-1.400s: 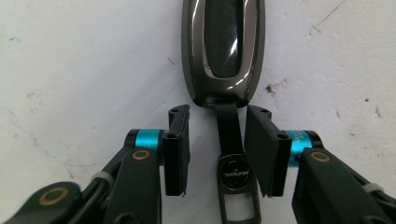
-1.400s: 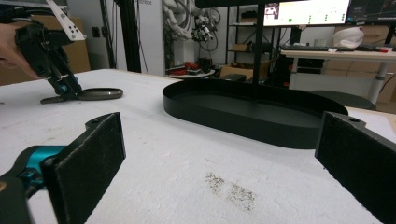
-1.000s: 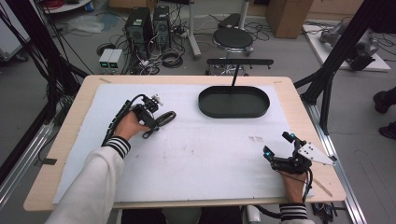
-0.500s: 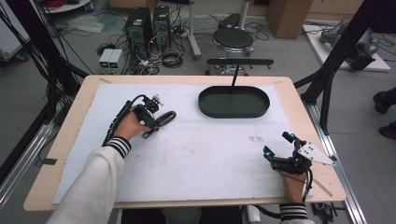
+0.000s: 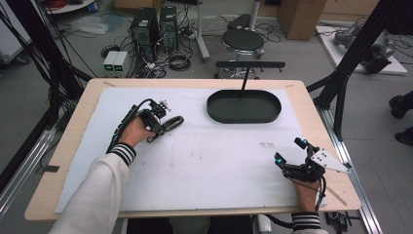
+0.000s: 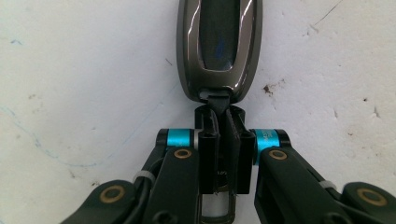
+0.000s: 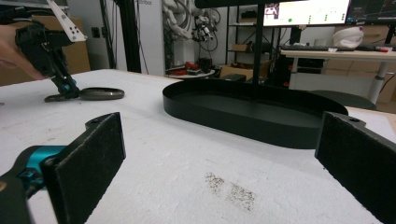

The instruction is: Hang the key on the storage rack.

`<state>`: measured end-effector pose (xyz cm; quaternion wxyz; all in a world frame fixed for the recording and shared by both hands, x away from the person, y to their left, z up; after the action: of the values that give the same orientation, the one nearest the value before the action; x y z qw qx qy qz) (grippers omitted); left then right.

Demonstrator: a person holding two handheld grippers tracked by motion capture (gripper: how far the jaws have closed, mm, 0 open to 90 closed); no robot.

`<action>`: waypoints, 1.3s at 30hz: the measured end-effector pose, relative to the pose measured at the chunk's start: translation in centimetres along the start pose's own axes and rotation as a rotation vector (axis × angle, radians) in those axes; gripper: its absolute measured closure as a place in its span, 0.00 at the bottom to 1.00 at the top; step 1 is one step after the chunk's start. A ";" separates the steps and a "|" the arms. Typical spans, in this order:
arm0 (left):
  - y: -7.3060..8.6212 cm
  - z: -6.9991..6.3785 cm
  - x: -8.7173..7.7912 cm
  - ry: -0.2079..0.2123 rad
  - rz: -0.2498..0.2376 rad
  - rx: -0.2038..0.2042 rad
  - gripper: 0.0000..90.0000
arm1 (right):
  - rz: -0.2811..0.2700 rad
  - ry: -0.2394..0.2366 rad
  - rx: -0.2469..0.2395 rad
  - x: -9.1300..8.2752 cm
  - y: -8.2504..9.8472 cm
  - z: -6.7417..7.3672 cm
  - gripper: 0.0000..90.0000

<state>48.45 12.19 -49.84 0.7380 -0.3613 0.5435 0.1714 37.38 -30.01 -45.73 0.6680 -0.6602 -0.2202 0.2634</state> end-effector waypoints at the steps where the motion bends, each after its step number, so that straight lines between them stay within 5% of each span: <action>1: 0.0 0.1 -0.1 -0.002 -0.003 0.003 0.94 | 0.000 0.000 0.000 0.0 0.0 0.0 0.01; 9: -0.6 0.3 -2.1 0.035 -0.101 -0.003 0.94 | 0.004 0.001 0.008 -0.1 0.0 0.0 0.01; 26: -1.3 -1.4 -7.3 0.137 -0.285 0.079 0.94 | -0.022 -0.018 0.021 -0.1 -1.0 -0.5 0.01; 31: -1.4 -2.6 -8.3 0.177 -0.339 0.147 0.94 | -0.001 -0.064 0.032 0.4 -2.3 -0.1 0.01; 34: -1.4 -2.9 -8.8 0.203 -0.350 0.151 0.94 | 0.011 -0.084 0.020 0.8 -3.0 0.2 0.01; 39: -1.4 -3.8 -9.7 0.250 -0.377 0.171 0.94 | 0.039 -0.195 -0.029 2.3 -5.6 1.8 0.01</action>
<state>43.40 9.86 -40.93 0.7118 -0.4110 0.5662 -0.0621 38.32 -27.08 -40.18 0.6286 -0.6451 -0.2751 0.3361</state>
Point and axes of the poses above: each handheld gripper's, and its own axes: x roughly forward along the jaws, y roughly out of its underside, z roughly to its left, the point moved 10 cm from there along x, roughly forward along the jaws, and after that the axes turned 5 degrees about -y, right-handed, at the moved point
